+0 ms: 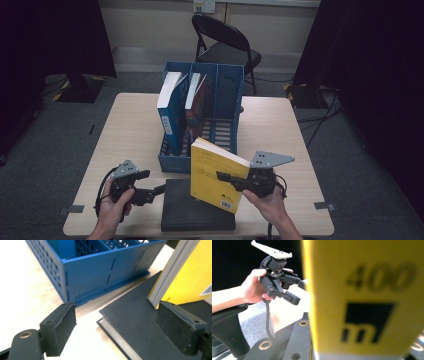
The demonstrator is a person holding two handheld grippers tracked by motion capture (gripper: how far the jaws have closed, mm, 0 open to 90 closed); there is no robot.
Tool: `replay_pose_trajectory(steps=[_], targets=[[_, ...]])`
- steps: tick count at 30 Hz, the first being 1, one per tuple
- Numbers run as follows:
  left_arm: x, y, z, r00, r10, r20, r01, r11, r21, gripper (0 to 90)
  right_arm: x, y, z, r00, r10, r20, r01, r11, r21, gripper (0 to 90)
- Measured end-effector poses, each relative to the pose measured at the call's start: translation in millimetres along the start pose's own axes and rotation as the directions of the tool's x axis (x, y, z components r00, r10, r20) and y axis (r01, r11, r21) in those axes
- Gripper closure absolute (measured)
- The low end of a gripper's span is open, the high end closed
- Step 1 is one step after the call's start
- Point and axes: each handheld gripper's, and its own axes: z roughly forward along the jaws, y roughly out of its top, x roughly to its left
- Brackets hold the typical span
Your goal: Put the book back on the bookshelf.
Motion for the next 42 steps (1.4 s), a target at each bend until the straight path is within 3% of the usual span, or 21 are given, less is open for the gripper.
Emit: replay_pose_trajectory(steps=[8, 17, 22, 27, 42], targets=[[2.6, -2.0, -1.6, 0.9995, -0.003, -0.033, 0.002, 0.9998, -0.019, 15.8, -5.3, 10.8, 0.3, 0.9996, 0.005, 0.027, -0.004, 1.0, -0.017, 75.4], [2.5, -2.5, -0.4, 0.9994, 0.002, -0.033, -0.002, 0.9997, -0.022, 15.8, -13.9, 24.5, -5.0, 0.9983, 0.018, 0.056, -0.015, 0.998, -0.055, 75.4], [4.3, -2.8, -0.4, 0.9988, -0.014, -0.046, 0.013, 0.9995, -0.029, 15.8, -16.2, 31.5, -5.2, 0.9969, 0.019, 0.077, -0.014, 0.998, -0.06, 75.4], [7.4, -4.3, -0.5, 0.9982, -0.052, -0.03, 0.051, 0.9981, -0.035, 16.0, -18.6, 39.5, -2.7, 0.9947, 0.018, 0.101, -0.012, 0.998, -0.06, 75.4], [9.9, -4.8, -1.9, 0.9979, -0.046, -0.045, 0.044, 0.9982, -0.04, 16.5, -19.9, 65.6, 8.3, 0.9772, 0.048, 0.207, -0.036, 0.997, -0.064, 75.5]])
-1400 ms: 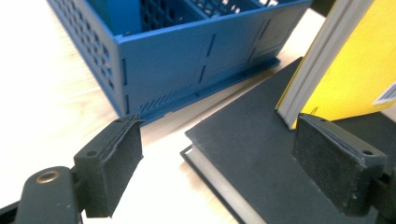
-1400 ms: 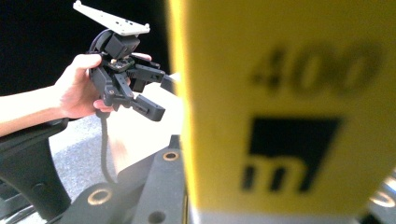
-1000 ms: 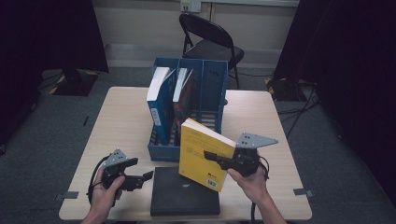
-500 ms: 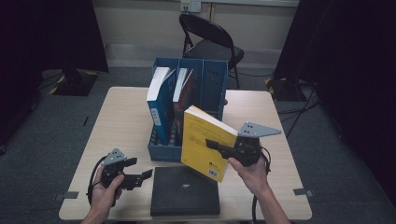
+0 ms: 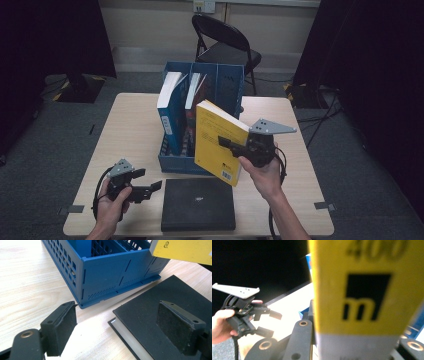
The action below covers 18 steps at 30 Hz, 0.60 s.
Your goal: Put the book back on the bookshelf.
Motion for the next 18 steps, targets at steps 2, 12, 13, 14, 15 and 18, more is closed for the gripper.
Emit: replay_pose_trajectory(steps=[2, 12, 13, 14, 15, 18], targets=[[0.2, 0.0, 0.0, 1.0, 0.0, 0.002, 0.0, 1.0, 0.001, 16.5, -1.0, 1.4, 1.8, 0.9999, 0.006, 0.009, -0.006, 1.0, -0.011, 75.4], [1.1, 0.1, -0.5, 1.0, 0.0, -0.002, 0.0, 1.0, -0.002, 16.6, -10.4, 12.8, 10.5, 0.996, 0.034, 0.082, -0.032, 0.999, -0.026, 75.4], [1.0, 0.1, -0.5, 1.0, 0.0, -0.004, 0.0, 1.0, -0.002, 16.5, -11.4, 13.9, 11.3, 0.9954, 0.038, 0.087, -0.036, 0.999, -0.029, 75.4], [0.8, 0.1, -0.4, 1.0, 0.0, -0.003, 0.0, 1.0, -0.003, 16.6, -12.4, 15.0, 12.1, 0.9949, 0.04, 0.093, -0.037, 0.999, -0.033, 75.4], [0.9, 0.1, -0.4, 1.0, 0.0, -0.004, 0.0, 1.0, -0.003, 16.6, -13.2, 16.4, 12.7, 0.9939, 0.044, 0.101, -0.041, 0.999, -0.033, 75.4], [0.8, 0.3, -0.3, 1.0, 0.001, -0.005, -0.001, 1.0, -0.003, 16.6, -15.6, 20.0, 16.1, 0.9905, 0.055, 0.126, -0.051, 0.998, -0.038, 75.4]])
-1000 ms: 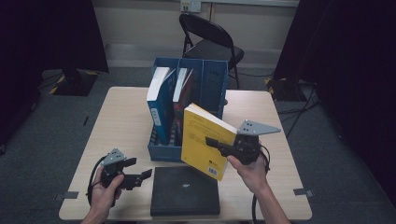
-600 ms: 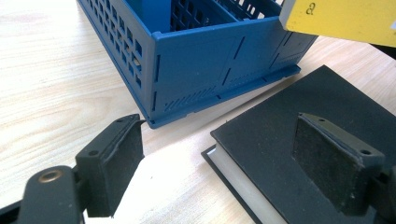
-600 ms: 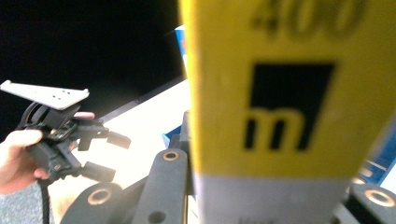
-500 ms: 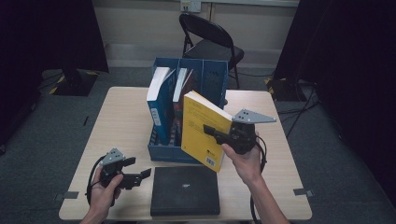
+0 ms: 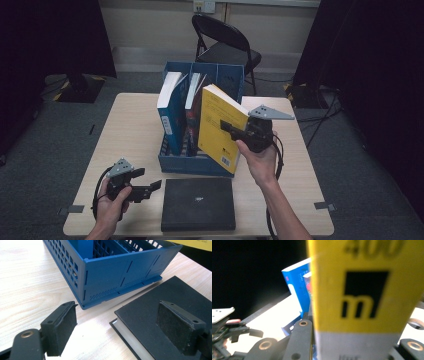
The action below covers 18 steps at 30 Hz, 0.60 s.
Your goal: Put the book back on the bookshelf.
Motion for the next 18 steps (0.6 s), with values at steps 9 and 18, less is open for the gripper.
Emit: replay_pose_trajectory(steps=[9, 18], targets=[[0.3, 0.2, -0.2, 1.0, 0.003, -0.007, -0.003, 1.0, -0.001, 16.6, 2.9, 10.1, 19.8, 0.9958, 0.019, 0.09, -0.02, 1.0, 0.009, 75.4], [0.5, -0.3, -1.5, 0.9999, 0.003, -0.011, -0.003, 1.0, -0.003, 16.7, 13.6, 13.3, 39.7, 0.9813, 0.059, 0.183, -0.059, 0.998, -0.004, 75.4]])
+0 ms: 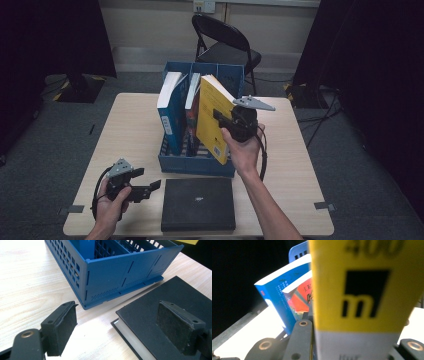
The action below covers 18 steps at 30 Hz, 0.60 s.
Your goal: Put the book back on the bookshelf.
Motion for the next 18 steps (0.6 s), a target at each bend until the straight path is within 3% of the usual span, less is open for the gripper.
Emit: replay_pose_trajectory(steps=[11, 18], targets=[[1.3, 0.1, -0.2, 1.0, -0.002, -0.002, 0.002, 1.0, -0.005, 16.7, 9.9, 3.2, 22.8, 0.9949, 0.012, 0.1, -0.012, 1.0, -0.002, 75.3], [0.5, 0.2, 0.4, 1.0, 0.003, 0.001, -0.003, 1.0, -0.001, 16.7, 11.5, 10.5, 37.8, 0.99, 0.049, 0.132, -0.046, 0.999, -0.028, 75.2]])
